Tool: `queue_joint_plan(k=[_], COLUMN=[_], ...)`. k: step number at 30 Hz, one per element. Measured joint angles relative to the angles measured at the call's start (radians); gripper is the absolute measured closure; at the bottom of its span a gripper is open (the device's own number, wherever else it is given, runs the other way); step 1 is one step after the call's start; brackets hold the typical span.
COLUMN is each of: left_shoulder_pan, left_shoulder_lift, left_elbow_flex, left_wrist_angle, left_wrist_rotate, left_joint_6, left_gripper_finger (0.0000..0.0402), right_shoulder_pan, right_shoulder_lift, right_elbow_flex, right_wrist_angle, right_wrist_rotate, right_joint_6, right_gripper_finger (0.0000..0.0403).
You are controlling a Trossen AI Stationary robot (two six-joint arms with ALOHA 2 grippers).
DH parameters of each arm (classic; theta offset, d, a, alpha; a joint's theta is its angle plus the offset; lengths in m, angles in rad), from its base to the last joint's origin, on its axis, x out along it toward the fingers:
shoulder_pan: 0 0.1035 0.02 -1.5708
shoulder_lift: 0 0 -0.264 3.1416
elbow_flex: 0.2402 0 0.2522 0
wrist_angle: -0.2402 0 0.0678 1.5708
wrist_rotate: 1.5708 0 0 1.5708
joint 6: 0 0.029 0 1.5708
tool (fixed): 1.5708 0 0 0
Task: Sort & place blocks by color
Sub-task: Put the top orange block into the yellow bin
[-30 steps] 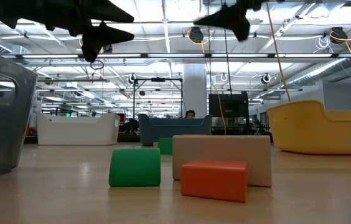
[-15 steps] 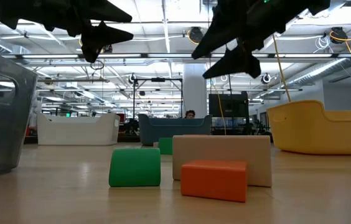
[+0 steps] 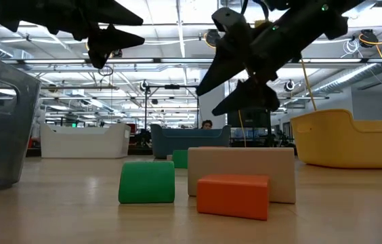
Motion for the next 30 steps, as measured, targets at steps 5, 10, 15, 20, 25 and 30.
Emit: queue_joint_plan(k=[5, 10, 15, 20, 25, 30], left_shoulder_pan=[0.000, -0.001, -0.001, -0.001, -0.001, -0.001], left_shoulder_lift=[0.000, 0.000, 0.000, 0.000, 0.000, 0.000], left_elbow_flex=[0.000, 0.000, 0.000, 0.000, 0.000, 0.000], left_wrist_angle=[-0.015, -0.021, -0.021, -0.021, -0.021, -0.021], left_wrist_rotate=[0.000, 0.000, 0.000, 0.000, 0.000, 0.000], left_joint_6=[0.000, 0.000, 0.009, 0.009, 0.010, 0.017], left_gripper_finger=[0.0227, 0.0227, 0.0227, 0.0227, 0.0227, 0.0227], right_shoulder_pan=[0.008, 0.015, 0.021, 0.017, 0.016, 0.016], right_shoulder_lift=[0.043, 0.048, 0.046, 0.047, 0.049, 0.049], right_elbow_flex=[0.000, 0.000, 0.000, 0.000, 0.000, 0.000], right_wrist_angle=[0.031, 0.031, 0.020, -0.033, -0.043, -0.042], right_wrist_rotate=[-0.001, 0.002, 0.046, 0.059, 0.083, 0.082], right_joint_6=[-0.004, -0.052, -0.161, -0.190, -0.261, -0.302], right_gripper_finger=[0.0158, 0.0158, 0.0158, 0.0158, 0.0158, 0.0158])
